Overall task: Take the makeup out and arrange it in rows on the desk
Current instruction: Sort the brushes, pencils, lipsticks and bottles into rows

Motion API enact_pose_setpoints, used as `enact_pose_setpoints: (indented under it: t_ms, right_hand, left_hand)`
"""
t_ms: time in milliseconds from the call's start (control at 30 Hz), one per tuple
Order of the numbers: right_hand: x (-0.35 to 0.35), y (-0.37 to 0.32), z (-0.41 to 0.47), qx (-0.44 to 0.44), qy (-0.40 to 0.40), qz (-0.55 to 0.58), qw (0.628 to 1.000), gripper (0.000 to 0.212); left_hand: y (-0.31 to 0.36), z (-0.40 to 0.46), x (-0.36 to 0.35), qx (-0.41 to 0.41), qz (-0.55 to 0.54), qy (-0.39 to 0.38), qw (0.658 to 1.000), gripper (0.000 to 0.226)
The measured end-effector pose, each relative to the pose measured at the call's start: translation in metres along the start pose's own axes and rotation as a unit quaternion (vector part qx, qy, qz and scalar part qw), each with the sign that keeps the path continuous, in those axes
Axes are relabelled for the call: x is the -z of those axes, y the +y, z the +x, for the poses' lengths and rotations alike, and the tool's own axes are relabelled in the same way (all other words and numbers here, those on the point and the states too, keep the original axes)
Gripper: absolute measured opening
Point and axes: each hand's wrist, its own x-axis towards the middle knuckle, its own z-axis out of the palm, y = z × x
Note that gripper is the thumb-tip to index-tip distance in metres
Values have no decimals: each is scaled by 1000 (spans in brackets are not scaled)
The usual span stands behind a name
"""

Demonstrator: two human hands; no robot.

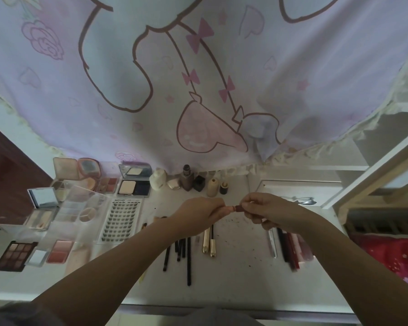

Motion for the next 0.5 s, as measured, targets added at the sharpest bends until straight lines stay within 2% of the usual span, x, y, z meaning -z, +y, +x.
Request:
enact_pose_setpoints:
  t_ms: [133,267,400,500]
  right_hand:
    - [0,0,-1,-16,3,-11,1000,35]
    - [0,0,-1,6,12,-48,999,17]
    - [0,0,-1,-27,4,-13,1000,40]
    - [4,0,-2,-9,3,-47,999,25]
  left_hand:
    - [-1,1,-1,4,-4,-3,1000,40]
    - [-3,1,-2,6,-6,-3,1000,38]
    - [-5,0,-3,2,2,-3,1000,35]
    - [-8,0,-5,3,13,-9,1000,36]
